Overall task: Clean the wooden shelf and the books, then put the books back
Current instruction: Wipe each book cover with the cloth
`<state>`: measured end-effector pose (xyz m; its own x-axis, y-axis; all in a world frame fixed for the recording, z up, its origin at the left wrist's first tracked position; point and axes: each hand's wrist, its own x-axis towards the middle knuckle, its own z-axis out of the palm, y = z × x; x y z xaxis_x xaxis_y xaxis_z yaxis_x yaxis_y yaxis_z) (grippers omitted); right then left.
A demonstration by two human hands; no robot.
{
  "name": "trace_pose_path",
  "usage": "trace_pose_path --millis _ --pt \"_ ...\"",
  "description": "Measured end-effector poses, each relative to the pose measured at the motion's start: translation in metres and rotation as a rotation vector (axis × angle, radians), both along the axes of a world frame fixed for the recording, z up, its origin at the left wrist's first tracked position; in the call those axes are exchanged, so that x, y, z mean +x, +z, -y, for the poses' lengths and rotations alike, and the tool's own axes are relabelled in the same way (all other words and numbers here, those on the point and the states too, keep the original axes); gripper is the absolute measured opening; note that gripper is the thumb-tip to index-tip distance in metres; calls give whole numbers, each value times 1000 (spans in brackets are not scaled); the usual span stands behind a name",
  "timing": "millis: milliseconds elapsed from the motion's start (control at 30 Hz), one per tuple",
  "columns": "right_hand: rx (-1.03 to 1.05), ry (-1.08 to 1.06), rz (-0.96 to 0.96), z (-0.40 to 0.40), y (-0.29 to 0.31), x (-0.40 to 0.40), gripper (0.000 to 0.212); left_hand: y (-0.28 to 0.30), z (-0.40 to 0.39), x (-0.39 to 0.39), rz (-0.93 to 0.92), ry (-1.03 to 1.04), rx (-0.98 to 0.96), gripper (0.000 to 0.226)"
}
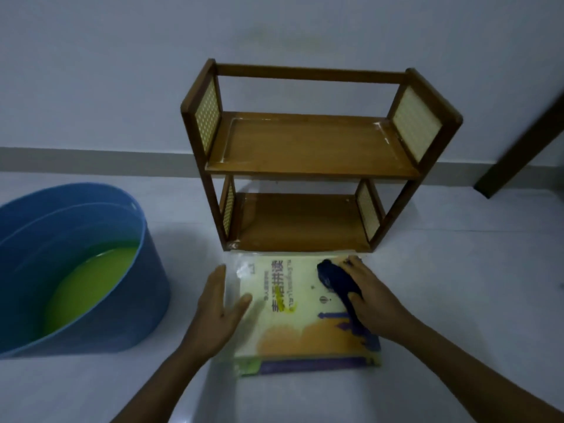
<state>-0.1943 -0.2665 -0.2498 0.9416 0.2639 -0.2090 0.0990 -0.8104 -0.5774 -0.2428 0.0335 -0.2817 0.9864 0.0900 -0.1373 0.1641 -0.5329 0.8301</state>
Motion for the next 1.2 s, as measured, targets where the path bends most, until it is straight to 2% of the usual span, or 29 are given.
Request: trace_pose_path --millis 133,200,267,400,467,500,567,667,733,767,833,900,933,967,1033,1133,1200 --pt "-197 19 24 -10 -30 -21 62 -13 -1 -29 -174 -376 246 127" --pt "-176 -11 13 -14 -26 -20 53 -16 -3 -31 -191 -411 307 133" --pt "-173 45 50 -23 -26 -30 42 -18 -4 -31 -190 -424 332 136" --pt "-262 452 216 -67 -41 -82 56 -25 -1 -17 -165 -399 289 141" --pt "-228 536 267 -74 -51 -73 56 -31 -1 -14 -153 -402 298 138" --pt "-220 509 309 -74 -53 -56 53 -33 -2 -15 -158 -413 306 137" --pt "-233 318 392 -67 -51 -11 50 -34 -2 -15 -161 -429 316 135" --pt "-214 22 286 -59 -50 37 50 -35 -1 -12 -155 -424 318 136" --pt "-217 -38 284 -74 -50 28 59 -39 -1 -11 -147 -416 309 138" --pt "-224 43 332 -86 -48 10 66 -42 -1 -11 -141 -405 288 139" --pt "-185 374 448 -112 -45 -33 72 -46 -1 -15 -125 -369 228 139" --pt "-145 646 415 -122 -46 -52 72 -50 -1 -17 -107 -316 138 142" --pt "-137 671 409 -122 -48 -43 70 -50 -1 -18 -107 -287 109 143" --pt "-156 629 433 -119 -50 -28 65 -48 -1 -18 -109 -272 101 143" --pt "-223 413 424 -113 -52 12 56 -44 1 -16 -104 -285 123 144" --pt "-250 97 290 -107 -48 48 62 -43 0 -13 -121 -279 106 145" --pt "-243 110 273 -123 -41 28 66 -46 0 -14 -117 -258 75 146"
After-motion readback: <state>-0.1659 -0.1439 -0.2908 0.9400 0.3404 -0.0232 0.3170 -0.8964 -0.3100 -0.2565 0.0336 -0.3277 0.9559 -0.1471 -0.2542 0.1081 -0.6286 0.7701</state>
